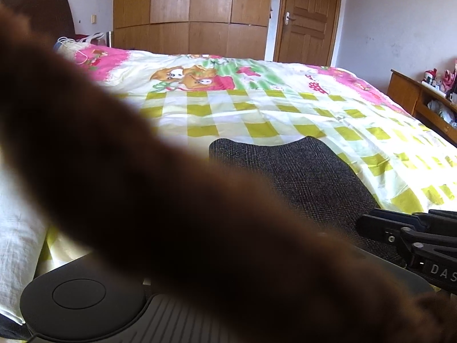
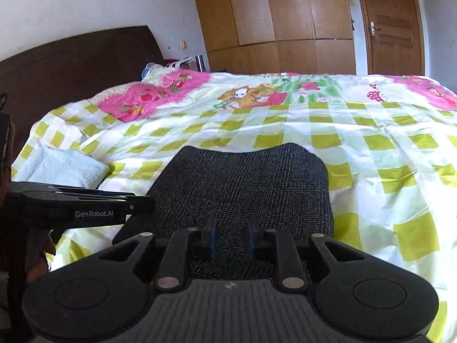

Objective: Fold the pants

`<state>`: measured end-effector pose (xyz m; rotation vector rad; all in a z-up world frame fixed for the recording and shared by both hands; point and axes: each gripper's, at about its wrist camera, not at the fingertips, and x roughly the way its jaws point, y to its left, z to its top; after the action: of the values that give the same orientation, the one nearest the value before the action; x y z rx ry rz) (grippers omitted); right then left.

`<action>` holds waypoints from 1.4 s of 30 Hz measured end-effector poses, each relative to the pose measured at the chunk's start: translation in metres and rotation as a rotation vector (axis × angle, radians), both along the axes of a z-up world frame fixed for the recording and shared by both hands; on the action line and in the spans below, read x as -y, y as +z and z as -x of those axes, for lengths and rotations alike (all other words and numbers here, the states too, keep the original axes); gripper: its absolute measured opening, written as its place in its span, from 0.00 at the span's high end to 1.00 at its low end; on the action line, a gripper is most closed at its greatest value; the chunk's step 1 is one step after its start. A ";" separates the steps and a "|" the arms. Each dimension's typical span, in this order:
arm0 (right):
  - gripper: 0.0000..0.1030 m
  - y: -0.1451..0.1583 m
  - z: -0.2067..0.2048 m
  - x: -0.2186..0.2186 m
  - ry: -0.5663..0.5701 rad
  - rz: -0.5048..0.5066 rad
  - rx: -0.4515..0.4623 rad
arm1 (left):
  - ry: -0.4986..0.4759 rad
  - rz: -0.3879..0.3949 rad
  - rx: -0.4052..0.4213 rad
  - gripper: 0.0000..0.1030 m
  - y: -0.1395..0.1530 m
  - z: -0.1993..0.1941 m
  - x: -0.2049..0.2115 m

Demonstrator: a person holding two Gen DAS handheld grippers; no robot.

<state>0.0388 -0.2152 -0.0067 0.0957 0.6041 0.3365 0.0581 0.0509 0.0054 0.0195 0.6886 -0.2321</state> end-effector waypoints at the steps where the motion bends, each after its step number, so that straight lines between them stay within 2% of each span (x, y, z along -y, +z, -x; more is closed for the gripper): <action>1: 0.65 -0.006 -0.007 -0.004 -0.001 0.017 -0.025 | 0.000 -0.017 -0.011 0.73 -0.006 -0.004 0.002; 3: 0.65 -0.020 -0.020 -0.011 0.013 0.051 -0.075 | -0.004 -0.048 -0.034 0.71 -0.019 -0.011 0.005; 6: 0.65 -0.030 -0.030 -0.016 0.023 0.086 -0.074 | 0.005 0.011 -0.081 0.69 -0.027 -0.021 -0.004; 8: 0.65 -0.031 -0.039 -0.020 0.023 0.098 -0.076 | 0.004 0.001 -0.086 0.62 -0.029 -0.026 -0.005; 10: 0.65 -0.034 -0.050 -0.022 0.020 0.089 -0.085 | 0.005 -0.004 -0.098 0.58 -0.032 -0.031 -0.007; 12: 0.65 -0.036 -0.059 -0.020 0.010 0.057 -0.098 | 0.013 0.002 -0.111 0.50 -0.034 -0.034 -0.010; 14: 0.65 -0.036 -0.060 -0.018 0.011 0.039 -0.098 | 0.015 0.003 -0.113 0.47 -0.035 -0.034 -0.012; 28: 0.65 -0.014 0.012 -0.005 0.005 0.032 -0.074 | 0.116 0.037 -0.117 0.47 -0.011 0.023 -0.011; 34: 0.65 -0.010 0.037 -0.006 -0.002 0.060 -0.057 | 0.081 0.015 -0.104 0.46 -0.007 0.044 0.007; 37: 0.65 -0.009 0.041 -0.005 -0.008 0.039 -0.074 | 0.062 -0.021 -0.084 0.41 -0.006 0.051 0.015; 42: 0.65 -0.011 0.042 -0.003 -0.017 0.040 -0.090 | 0.061 -0.022 -0.086 0.36 -0.007 0.053 0.018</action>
<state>-0.0035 -0.2126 -0.0178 0.0783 0.6982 0.3045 0.0048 0.0333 -0.0018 0.0099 0.7765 -0.1674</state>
